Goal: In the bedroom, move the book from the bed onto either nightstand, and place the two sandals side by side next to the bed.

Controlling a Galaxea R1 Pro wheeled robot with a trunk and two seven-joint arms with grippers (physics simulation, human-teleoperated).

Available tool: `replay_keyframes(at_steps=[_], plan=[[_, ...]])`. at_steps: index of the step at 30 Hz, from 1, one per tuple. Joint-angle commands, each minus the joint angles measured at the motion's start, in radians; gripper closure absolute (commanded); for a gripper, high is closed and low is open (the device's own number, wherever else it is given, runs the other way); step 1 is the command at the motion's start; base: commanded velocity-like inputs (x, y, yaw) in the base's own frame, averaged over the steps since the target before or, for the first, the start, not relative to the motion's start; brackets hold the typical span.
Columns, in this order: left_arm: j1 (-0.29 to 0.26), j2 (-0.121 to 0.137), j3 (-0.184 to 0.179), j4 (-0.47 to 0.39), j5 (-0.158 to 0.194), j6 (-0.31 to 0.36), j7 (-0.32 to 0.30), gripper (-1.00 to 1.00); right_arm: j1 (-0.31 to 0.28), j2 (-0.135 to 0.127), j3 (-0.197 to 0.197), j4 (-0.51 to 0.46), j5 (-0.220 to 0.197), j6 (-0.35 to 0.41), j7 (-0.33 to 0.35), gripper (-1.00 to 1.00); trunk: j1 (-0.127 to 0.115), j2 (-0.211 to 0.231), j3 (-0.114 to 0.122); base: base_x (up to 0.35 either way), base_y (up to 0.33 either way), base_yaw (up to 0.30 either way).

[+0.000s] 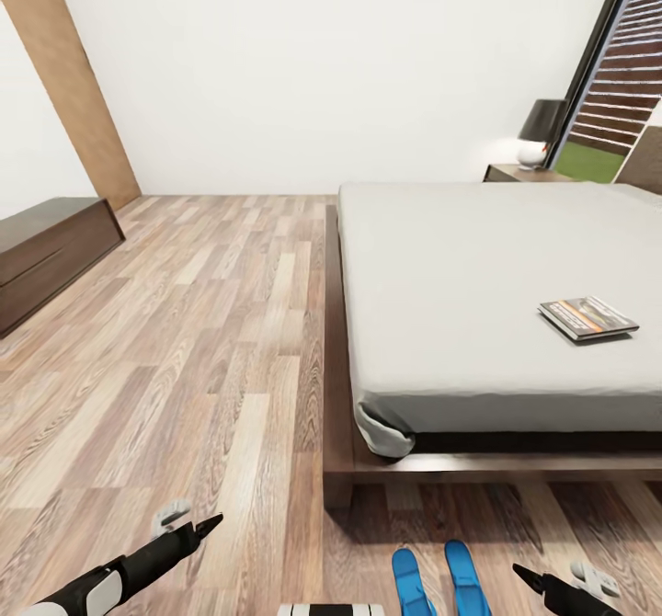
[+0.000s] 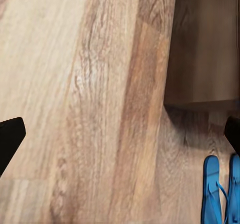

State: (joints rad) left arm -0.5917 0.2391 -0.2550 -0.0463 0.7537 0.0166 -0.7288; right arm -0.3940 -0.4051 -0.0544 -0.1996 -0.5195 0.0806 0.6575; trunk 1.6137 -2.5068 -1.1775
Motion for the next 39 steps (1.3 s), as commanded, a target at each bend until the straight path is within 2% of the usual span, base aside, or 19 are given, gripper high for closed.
replay_keyframes(at_steps=[1,30,39], plan=[[0.0,0.0,-0.009,0.0,0.009,0.002,-0.003,-1.0,0.0,0.0,-0.005,0.0,-0.004,0.008,0.004,-1.0,-0.001,0.0,0.003,0.0,0.0,0.0],[0.0,0.0,-0.01,0.0,0.009,0.002,-0.001,-1.0,0.0,0.003,-0.005,0.002,-0.004,0.007,0.004,-1.0,-0.014,0.007,0.115,0.0,0.0,0.0],[0.0,0.0,-0.01,0.0,0.009,0.002,-0.001,-1.0,0.0,0.007,-0.005,0.002,-0.004,0.007,0.004,-1.0,-0.048,0.07,0.144,0.0,0.0,0.0]])
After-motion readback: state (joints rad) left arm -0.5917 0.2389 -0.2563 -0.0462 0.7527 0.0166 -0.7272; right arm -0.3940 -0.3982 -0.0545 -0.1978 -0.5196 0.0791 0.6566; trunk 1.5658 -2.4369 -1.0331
